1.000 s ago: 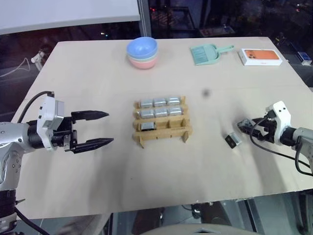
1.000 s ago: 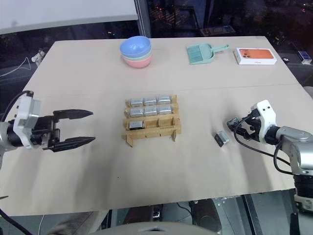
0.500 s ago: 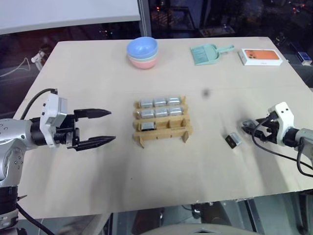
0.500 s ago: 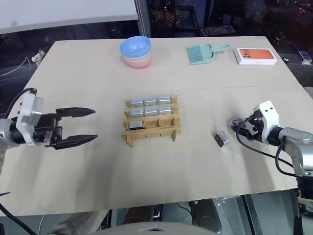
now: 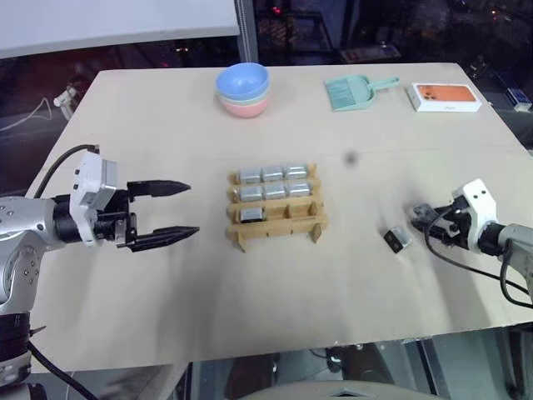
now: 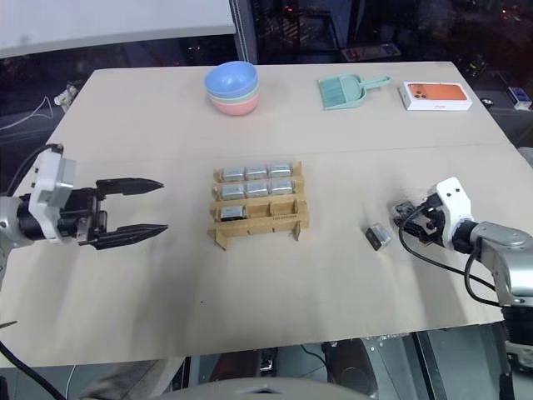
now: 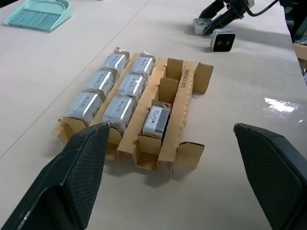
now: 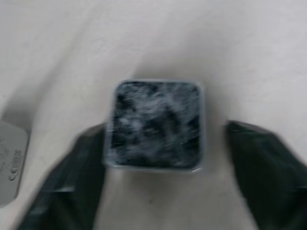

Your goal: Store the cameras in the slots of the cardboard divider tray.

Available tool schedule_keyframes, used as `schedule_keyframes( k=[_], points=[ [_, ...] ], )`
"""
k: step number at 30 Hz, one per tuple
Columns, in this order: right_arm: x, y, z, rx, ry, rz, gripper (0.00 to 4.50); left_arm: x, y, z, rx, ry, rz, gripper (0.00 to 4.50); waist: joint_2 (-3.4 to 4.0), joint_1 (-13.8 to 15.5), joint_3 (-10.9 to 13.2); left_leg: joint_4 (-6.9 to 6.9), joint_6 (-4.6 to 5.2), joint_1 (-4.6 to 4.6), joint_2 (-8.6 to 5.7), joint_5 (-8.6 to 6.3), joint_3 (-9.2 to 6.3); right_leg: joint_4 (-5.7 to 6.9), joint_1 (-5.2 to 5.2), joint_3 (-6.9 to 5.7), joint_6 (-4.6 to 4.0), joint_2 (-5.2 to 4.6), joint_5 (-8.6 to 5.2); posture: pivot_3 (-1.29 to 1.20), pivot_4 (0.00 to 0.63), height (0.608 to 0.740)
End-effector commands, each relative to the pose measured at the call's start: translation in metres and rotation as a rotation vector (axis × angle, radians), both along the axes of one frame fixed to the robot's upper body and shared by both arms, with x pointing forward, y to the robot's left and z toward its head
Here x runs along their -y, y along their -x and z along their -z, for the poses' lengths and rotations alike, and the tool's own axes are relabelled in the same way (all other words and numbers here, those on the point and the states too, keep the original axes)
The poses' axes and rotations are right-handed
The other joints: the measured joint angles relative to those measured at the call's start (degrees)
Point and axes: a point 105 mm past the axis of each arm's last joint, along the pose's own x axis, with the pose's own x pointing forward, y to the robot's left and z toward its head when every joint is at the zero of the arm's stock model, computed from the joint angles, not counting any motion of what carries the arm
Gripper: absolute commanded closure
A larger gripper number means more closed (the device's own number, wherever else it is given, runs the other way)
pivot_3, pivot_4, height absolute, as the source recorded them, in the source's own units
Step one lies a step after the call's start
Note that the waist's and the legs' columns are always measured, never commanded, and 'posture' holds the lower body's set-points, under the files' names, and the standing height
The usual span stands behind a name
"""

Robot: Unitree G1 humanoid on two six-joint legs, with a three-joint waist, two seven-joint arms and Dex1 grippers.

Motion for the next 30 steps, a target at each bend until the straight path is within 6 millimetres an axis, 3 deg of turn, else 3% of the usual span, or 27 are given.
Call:
schedule_keyframes(
  k=[1,5,11,15,18,20,23,30],
  points=[
    [0.000,0.000,-0.012,0.054,0.036,-0.025,2.52,0.002,0.002,-0.009,0.038,-0.006,0.018,0.21,0.00,0.00,0.00,0.00,0.00,0.00,0.00,0.00,0.00,0.00,0.00,0.00,0.00,0.00,0.00,0.00,0.150,0.740],
    [-0.003,-0.001,-0.020,0.089,0.072,-0.066,2.58,0.000,0.002,-0.006,0.035,-0.001,0.015,0.21,0.00,0.00,0.00,0.00,0.00,0.00,0.00,0.00,0.00,0.00,0.00,0.00,0.00,0.00,0.00,0.00,0.150,0.740],
    [-0.027,-0.013,-0.058,0.242,0.073,-0.200,2.58,0.000,0.001,-0.004,0.036,0.030,0.016,0.21,0.01,-0.24,0.01,0.00,0.00,0.04,0.01,0.00,0.04,0.01,-0.01,0.05,0.01,0.03,0.00,0.00,0.150,0.740],
    [-0.091,-0.029,-0.114,0.422,-0.042,-0.362,2.58,0.011,-0.015,0.000,0.052,0.045,0.019,0.21,0.03,-0.33,0.02,0.01,0.00,0.06,0.03,0.00,0.03,0.03,-0.03,0.09,0.01,0.06,0.01,0.00,0.150,0.740],
    [-0.132,-0.031,-0.130,0.495,-0.045,-0.489,2.58,0.030,-0.034,0.003,0.052,0.088,-0.004,0.21,-0.01,0.04,-0.01,0.04,0.00,0.08,0.03,0.01,-0.02,0.10,0.00,0.05,0.01,0.10,0.03,0.00,0.150,0.740],
    [-0.155,-0.029,-0.132,0.534,-0.028,-0.574,2.58,0.043,-0.049,0.007,0.024,0.107,-0.051,0.21,-0.06,0.51,-0.04,0.05,0.00,0.00,0.02,0.01,-0.13,0.10,0.02,-0.07,-0.01,0.09,0.05,0.00,0.150,0.740],
    [-0.180,-0.025,-0.127,0.645,0.076,-0.692,2.58,0.075,-0.054,-0.001,0.015,0.218,-0.036,0.21,-0.06,1.08,-0.04,0.10,0.00,-0.18,-0.06,0.01,-0.15,0.00,0.01,-0.11,0.00,0.00,0.06,0.00,0.150,0.740],
    [-0.213,-0.013,-0.110,0.831,0.255,-0.860,2.58,0.113,-0.059,-0.010,-0.078,0.418,-0.052,0.21,-0.07,0.86,-0.04,0.17,-0.04,-0.21,-0.18,0.03,-0.12,-0.01,0.00,-0.07,0.03,-0.14,0.06,0.00,0.150,0.740]
  ],
)
